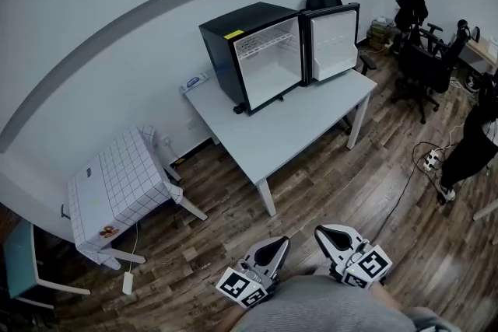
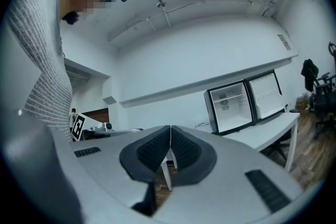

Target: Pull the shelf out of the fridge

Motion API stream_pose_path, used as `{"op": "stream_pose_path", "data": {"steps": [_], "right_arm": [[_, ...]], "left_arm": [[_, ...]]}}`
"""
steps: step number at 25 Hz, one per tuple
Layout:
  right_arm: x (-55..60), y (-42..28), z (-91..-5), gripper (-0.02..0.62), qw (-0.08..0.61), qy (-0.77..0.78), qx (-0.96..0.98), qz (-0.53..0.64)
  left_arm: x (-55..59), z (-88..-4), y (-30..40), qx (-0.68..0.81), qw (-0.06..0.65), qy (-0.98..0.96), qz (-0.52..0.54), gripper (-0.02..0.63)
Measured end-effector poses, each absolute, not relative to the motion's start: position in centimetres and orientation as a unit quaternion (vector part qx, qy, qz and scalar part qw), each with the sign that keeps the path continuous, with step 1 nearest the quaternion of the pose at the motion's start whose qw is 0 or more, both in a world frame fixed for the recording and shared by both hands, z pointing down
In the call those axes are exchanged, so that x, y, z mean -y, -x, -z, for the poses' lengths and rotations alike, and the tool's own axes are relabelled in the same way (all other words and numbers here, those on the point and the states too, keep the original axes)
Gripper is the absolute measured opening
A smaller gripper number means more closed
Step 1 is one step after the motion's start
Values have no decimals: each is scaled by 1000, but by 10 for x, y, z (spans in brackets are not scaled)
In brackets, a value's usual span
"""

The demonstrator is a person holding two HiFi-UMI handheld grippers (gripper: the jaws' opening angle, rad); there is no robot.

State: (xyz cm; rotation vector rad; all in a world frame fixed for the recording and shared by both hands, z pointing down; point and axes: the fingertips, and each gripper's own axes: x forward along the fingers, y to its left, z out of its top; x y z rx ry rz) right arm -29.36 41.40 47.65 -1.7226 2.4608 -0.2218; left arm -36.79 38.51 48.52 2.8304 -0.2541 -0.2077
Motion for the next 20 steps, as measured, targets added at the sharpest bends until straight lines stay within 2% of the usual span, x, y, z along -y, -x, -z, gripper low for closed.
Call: {"op": "stream_pose_path", "data": {"steps": [20], "right_arm": [[-397, 282, -481, 12, 72, 579, -808, 82]], "left_arm": [[-369, -491, 360, 80, 137, -985, 67, 11]]}}
